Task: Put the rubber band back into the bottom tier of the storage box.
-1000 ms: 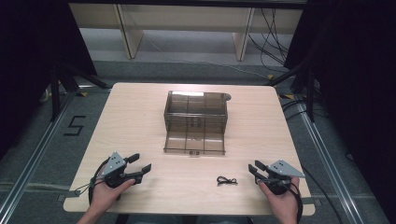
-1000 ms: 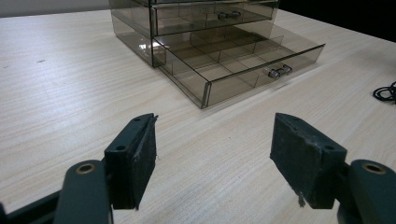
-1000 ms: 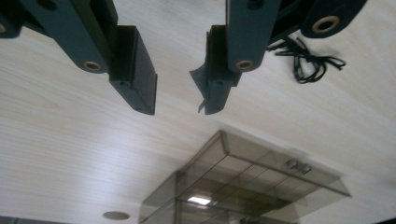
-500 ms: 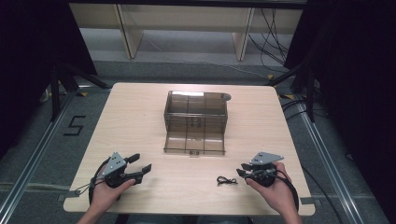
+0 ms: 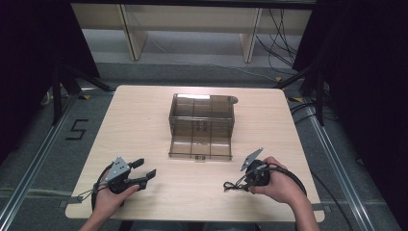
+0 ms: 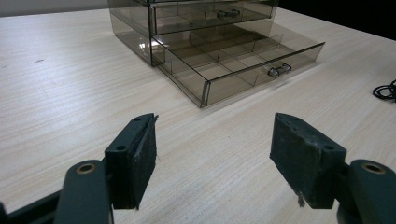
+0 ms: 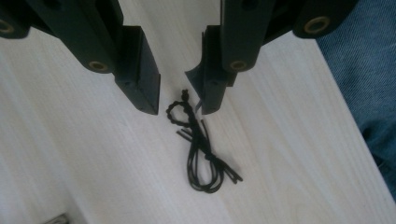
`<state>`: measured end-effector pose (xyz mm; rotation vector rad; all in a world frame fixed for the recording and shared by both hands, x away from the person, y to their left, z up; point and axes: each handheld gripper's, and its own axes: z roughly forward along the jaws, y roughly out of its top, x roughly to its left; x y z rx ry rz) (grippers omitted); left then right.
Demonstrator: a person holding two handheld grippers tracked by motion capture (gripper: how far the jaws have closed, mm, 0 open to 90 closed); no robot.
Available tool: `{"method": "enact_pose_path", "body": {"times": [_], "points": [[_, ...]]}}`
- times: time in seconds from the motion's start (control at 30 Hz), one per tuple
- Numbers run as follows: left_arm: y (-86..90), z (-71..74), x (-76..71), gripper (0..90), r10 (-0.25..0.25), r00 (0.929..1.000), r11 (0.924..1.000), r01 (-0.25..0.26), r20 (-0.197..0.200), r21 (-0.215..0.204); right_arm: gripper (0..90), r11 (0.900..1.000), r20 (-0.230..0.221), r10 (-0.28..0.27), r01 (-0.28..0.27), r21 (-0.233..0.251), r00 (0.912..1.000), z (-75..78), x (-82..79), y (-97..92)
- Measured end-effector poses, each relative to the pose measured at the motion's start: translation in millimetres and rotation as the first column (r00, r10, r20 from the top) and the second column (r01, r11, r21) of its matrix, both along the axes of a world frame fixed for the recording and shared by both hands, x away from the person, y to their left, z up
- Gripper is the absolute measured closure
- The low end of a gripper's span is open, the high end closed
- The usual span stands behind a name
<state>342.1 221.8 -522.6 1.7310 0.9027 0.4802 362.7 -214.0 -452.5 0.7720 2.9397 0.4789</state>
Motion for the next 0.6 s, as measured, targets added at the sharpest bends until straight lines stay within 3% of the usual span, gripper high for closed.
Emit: {"method": "enact_pose_path", "body": {"times": [0.03, 0.27, 0.6], "points": [[0.0, -0.1, 0.0, 31.0, -0.001, 1.0000, 1.0000, 0.001, 0.001, -0.001, 68.4, 0.9998, -0.028, 0.002, -0.003, -0.019, 0.9996, -0.2, 1.5, 3.7], [0.1, -0.1, -0.1, 31.1, -0.002, 1.0000, 1.0000, 0.002, 0.002, 0.000, 66.4, 0.9945, -0.059, 0.052, -0.057, -0.088, 0.9969, -7.5, 8.5, 12.8], [-0.2, -0.5, 0.4, 31.1, -0.007, 1.0000, 1.0000, 0.007, 0.004, -0.007, 62.4, 0.9874, -0.069, 0.074, -0.083, -0.135, 0.9949, -13.9, 14.1, 21.1]]}}
